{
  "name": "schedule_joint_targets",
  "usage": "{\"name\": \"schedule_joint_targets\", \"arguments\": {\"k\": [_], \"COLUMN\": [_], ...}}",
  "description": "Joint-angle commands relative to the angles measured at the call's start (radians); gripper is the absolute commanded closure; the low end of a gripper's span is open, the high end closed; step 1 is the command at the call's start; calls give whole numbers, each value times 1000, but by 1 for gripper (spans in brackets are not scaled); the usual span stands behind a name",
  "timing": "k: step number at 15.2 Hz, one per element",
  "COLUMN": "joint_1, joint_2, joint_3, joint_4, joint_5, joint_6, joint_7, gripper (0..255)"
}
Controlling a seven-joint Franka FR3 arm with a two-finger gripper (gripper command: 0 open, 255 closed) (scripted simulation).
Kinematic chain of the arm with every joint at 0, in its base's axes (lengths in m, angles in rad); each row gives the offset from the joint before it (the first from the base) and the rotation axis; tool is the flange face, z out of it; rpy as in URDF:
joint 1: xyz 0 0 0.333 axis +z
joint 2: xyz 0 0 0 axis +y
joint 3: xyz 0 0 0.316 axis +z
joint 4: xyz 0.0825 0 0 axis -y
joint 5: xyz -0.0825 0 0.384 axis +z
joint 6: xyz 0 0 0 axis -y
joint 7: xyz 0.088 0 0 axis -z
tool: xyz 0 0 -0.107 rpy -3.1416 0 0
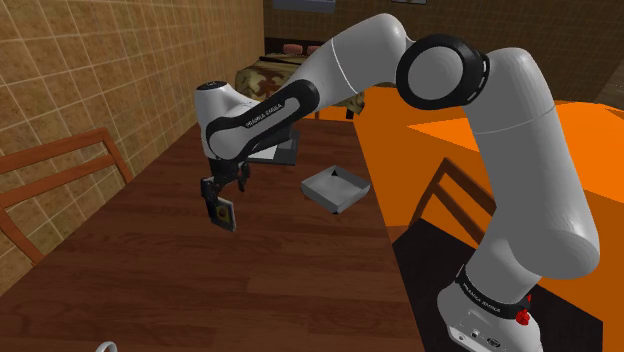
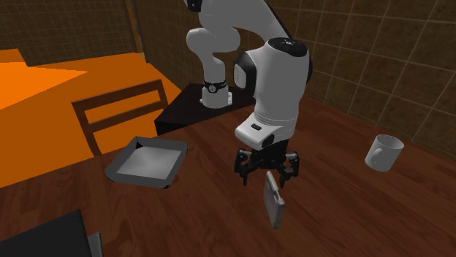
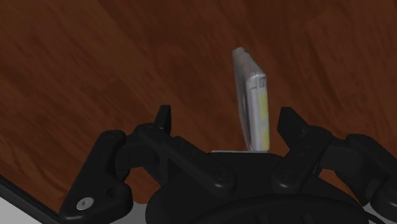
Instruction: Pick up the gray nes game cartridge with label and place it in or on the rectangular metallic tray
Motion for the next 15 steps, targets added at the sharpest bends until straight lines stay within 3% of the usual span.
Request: {"name": "schedule_joint_targets", "arguments": {"k": [1, 2, 3, 15], "joint_1": [0, 0, 0, -2], "joint_2": [0, 0, 0, -21], "joint_3": [0, 0, 0, 4], "joint_4": [0, 0, 0, 7], "joint_5": [0, 0, 0, 6], "joint_6": [0, 0, 0, -28], "joint_7": [0, 0, 0, -5], "gripper": [0, 0, 255, 255]}}
